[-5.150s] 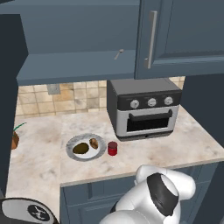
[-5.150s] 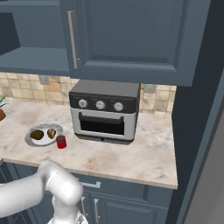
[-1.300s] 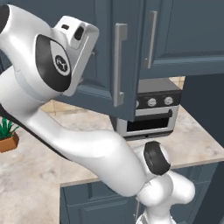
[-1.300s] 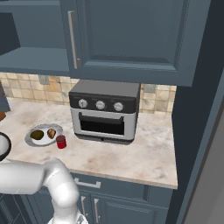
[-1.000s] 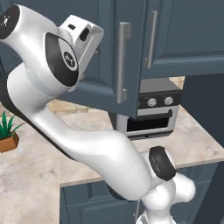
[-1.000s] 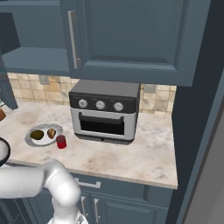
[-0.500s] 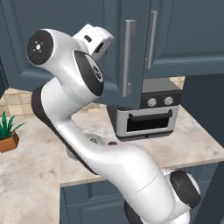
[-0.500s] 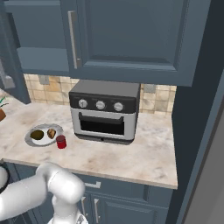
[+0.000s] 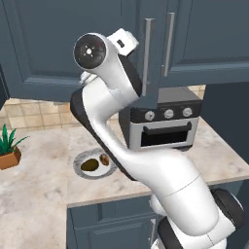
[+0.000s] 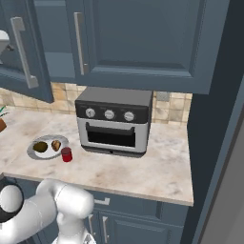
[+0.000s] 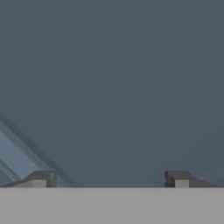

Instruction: Pick the avocado and bread from the counter and place them on the plate. Then pick the jam from the cabinet and place it next to the plate. Lastly close the cabinet door.

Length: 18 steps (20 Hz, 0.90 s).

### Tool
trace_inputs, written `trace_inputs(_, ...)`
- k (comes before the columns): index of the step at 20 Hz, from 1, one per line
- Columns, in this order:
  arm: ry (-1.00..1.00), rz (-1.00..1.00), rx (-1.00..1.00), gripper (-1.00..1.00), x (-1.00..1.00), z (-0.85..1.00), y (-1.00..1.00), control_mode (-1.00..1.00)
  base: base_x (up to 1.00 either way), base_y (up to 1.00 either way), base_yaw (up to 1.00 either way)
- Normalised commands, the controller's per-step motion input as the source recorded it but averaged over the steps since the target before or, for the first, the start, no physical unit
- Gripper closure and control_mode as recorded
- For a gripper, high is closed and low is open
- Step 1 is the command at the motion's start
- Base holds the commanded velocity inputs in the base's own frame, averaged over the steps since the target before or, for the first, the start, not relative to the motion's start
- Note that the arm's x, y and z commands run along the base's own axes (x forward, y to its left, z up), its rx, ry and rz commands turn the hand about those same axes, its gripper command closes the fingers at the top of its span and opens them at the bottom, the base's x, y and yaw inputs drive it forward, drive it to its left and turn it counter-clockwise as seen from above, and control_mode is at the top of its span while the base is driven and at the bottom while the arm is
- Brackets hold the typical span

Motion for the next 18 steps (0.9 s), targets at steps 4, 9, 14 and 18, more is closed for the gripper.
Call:
trace_inputs(4,-0.02,0.07,0.2,-1.0,0.72,-0.02,-0.33,-1.0,0.0,0.0,0.0)
trace_inputs(9,-0.08,0.1,0.18,-1.0,0.74,-0.11,-0.24,-1.0,0.0,0.0,0.0)
trace_inputs(14,-0.24,0.14,0.13,-1.0,0.66,-0.19,-0.22,-1.0,0.0,0.0,0.0)
trace_inputs(18,-0.26,0.15,0.13,-1.0,0.63,-0.23,-0.2,-1.0,0.0,0.0,0.0)
